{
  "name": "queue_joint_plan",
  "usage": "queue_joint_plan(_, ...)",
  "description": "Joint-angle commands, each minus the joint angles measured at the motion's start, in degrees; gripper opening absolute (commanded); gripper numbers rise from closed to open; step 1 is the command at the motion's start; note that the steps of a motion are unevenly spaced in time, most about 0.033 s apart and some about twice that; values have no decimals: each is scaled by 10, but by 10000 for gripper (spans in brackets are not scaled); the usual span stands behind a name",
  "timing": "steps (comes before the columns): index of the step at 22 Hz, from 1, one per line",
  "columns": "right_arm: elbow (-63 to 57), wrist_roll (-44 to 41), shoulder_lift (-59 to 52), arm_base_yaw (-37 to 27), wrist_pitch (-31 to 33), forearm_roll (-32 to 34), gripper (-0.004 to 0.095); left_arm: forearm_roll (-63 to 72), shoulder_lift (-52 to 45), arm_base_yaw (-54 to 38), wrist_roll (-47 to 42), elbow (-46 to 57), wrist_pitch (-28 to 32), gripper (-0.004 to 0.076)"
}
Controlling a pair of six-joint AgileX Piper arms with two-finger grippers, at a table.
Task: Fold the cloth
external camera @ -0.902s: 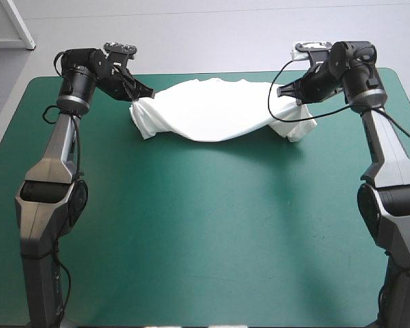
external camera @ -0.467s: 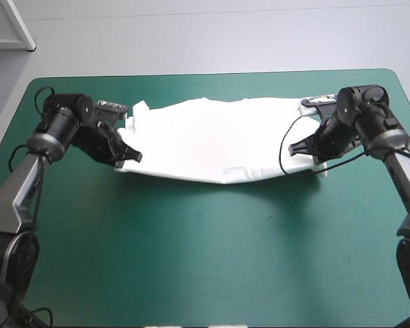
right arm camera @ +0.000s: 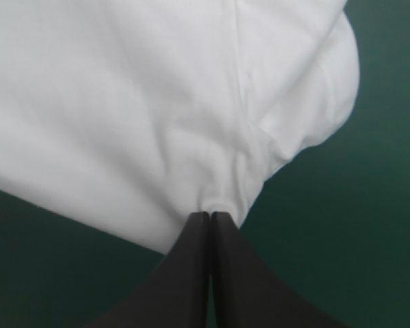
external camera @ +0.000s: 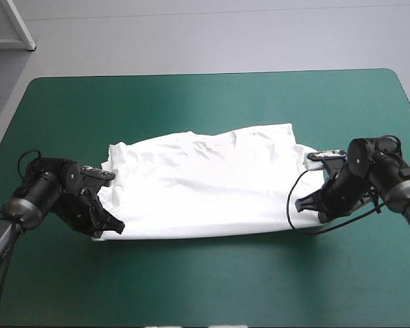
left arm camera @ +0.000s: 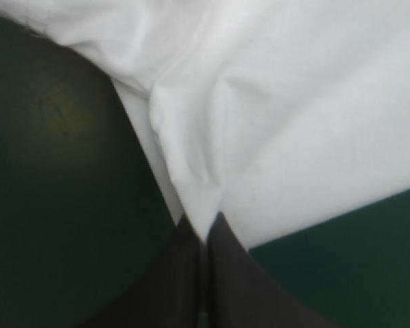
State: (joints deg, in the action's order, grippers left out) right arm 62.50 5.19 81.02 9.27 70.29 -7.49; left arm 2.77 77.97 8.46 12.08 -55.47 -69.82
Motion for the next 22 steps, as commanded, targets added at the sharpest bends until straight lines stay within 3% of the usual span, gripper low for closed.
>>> queue_joint_plan(1,-19,40,-26,-2,0,-33,-18,3,-27,2,-8,10,-36,-6)
queue_joint_plan(3,-29,68,-26,-2,-9,-57,19,11,-27,2,-8,10,-41,27)
queue_joint_plan(5,-35,88,-26,-2,-23,-82,133,26,-27,2,-8,10,-41,108)
queue_joint_plan(8,-35,111,-26,-2,-60,-112,539,72,-27,2,-8,10,-41,422)
queue_joint_plan(10,-35,116,-26,-2,-83,-105,715,71,-27,2,-5,9,-34,555)
queue_joint_plan(15,9,75,-44,-2,-99,-58,741,58,-43,2,-40,-32,0,547)
queue_joint_plan(20,79,12,-72,-3,-80,62,741,0,-58,2,-65,-174,-42,547)
queue_joint_plan(22,80,11,-74,-3,-107,66,741,2,-64,2,-65,-207,-41,547)
